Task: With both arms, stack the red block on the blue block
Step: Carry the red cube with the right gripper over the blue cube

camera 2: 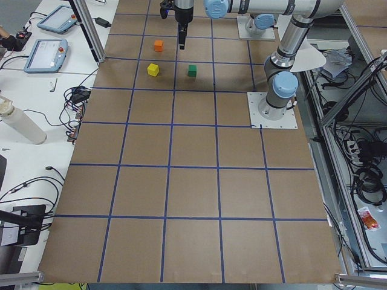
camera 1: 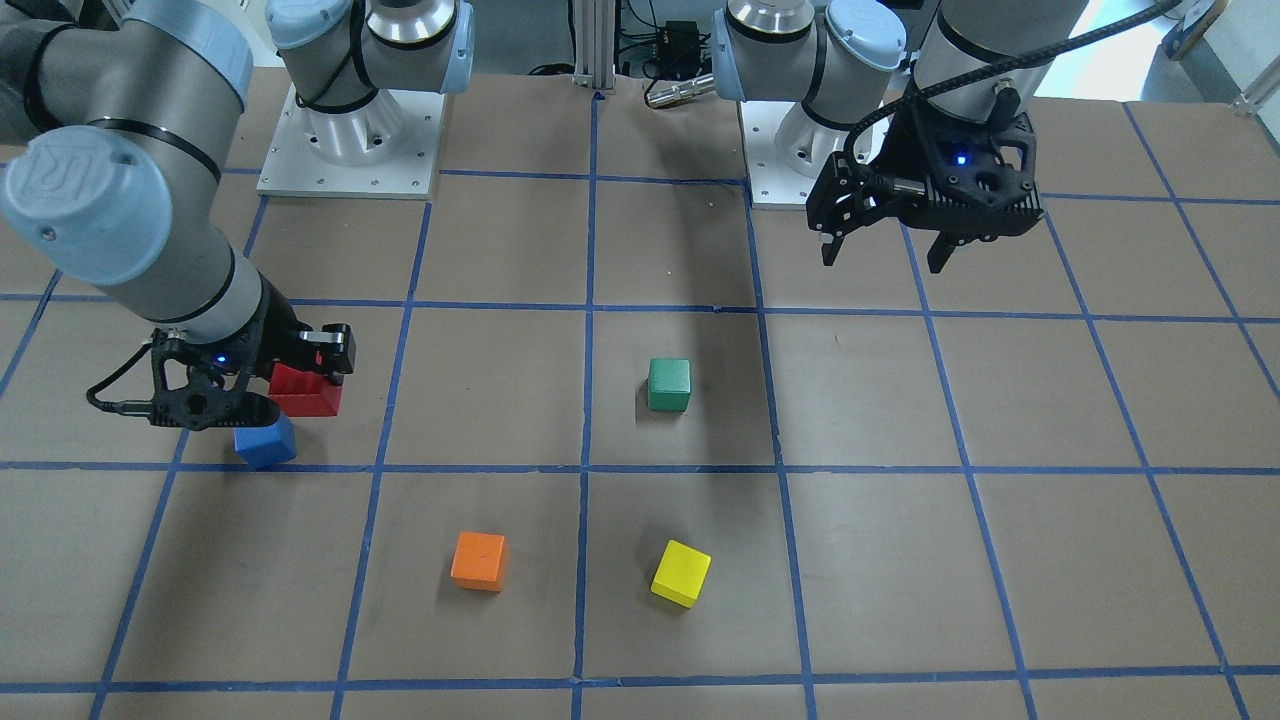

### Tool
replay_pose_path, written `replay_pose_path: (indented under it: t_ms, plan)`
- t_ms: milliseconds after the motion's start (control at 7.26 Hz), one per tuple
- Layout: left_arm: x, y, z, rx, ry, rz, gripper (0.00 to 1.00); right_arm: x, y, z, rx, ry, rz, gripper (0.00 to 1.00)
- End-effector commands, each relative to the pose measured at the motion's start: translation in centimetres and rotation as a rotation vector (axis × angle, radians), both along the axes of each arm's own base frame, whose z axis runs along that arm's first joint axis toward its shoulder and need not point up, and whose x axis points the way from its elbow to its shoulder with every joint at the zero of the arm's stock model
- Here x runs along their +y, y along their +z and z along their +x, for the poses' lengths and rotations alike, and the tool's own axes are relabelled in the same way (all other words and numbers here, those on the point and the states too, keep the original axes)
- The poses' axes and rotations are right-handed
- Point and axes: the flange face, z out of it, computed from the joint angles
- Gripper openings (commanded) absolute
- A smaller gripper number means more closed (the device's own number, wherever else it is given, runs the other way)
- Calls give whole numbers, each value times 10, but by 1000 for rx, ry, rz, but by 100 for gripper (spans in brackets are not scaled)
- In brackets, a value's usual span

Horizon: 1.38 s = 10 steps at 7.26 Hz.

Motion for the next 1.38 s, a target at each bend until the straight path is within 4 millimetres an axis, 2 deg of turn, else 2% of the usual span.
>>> replay_pose_path:
  t_ms: [0,138,688,964,1239]
  plan:
    - [0,0,0,0,0,-1,100,2,-15,-49,-28,129,24,0]
    - [0,0,0,0,0,-1,100,5,-24,-66,-46,156,29,0]
    - [0,0,0,0,0,-1,100,8,-74,-70,-13,224,-94,0]
    - [0,0,0,0,0,1,100,10,-85,-88,-10,234,-99,0]
    - [-1,-1,0,0,0,2,100,15,-95,-91,-17,231,-80,0]
